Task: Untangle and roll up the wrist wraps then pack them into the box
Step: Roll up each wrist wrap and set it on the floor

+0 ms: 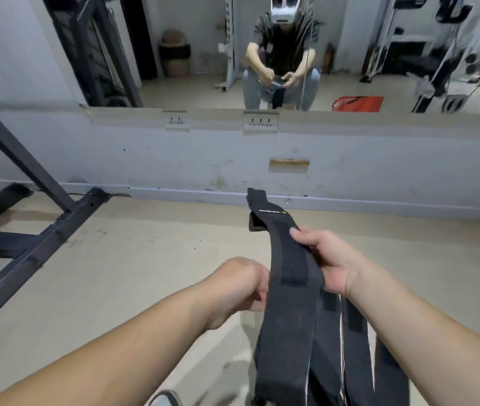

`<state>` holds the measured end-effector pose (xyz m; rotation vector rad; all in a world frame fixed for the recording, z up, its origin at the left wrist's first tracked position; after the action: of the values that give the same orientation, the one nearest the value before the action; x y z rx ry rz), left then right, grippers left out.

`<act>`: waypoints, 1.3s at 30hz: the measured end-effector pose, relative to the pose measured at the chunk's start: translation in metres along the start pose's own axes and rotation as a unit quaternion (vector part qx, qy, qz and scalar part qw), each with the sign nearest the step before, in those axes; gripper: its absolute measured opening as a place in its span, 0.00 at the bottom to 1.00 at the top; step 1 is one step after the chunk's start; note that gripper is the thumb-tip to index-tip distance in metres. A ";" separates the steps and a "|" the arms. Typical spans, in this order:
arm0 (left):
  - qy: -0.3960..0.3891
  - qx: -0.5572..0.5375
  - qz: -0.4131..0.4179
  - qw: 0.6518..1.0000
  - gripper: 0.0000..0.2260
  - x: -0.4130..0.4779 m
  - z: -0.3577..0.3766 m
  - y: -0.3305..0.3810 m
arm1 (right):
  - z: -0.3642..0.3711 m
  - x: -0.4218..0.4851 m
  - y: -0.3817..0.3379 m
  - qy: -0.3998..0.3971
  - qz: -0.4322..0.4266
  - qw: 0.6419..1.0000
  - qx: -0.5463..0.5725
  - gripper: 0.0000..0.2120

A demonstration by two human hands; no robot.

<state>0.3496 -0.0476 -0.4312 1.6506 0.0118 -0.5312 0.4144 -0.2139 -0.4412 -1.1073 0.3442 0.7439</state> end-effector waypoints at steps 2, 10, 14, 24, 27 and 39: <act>0.085 -0.164 0.022 0.983 0.18 -0.001 0.002 0.015 | 0.011 -0.022 -0.002 -0.049 -0.038 0.997 -0.051 0.13; 0.125 -0.227 0.037 0.965 0.26 0.003 0.015 0.029 | 0.005 -0.070 0.014 -0.092 -0.101 0.988 -0.077 0.26; 0.069 -0.271 0.053 0.959 0.22 0.013 0.016 0.036 | 0.004 -0.077 0.013 -0.116 -0.077 0.985 -0.098 0.28; 0.071 0.027 0.242 0.967 0.04 0.000 0.000 0.076 | 0.010 -0.056 0.018 -0.103 -0.125 0.970 -0.184 0.21; 0.067 0.025 0.259 0.963 0.04 -0.006 -0.003 0.081 | 0.020 -0.053 0.009 -0.052 -0.209 0.957 -0.195 0.19; 0.232 -0.209 0.197 0.929 0.06 0.018 -0.033 0.075 | 0.022 -0.020 0.039 -0.078 -0.110 0.976 -0.170 0.21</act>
<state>0.3997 -0.0341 -0.3652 1.2756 0.1304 0.1708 0.3707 -0.1919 -0.4461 -1.3732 -0.0433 0.7022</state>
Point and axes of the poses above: each hand's wrist, its own x-axis towards the middle knuckle, its own z-axis out of the palm, y = z × x, the point moved 4 cm from there along x, towards the middle knuckle, and after that the axes turned 10 degrees about z, right-handed, at the moved point
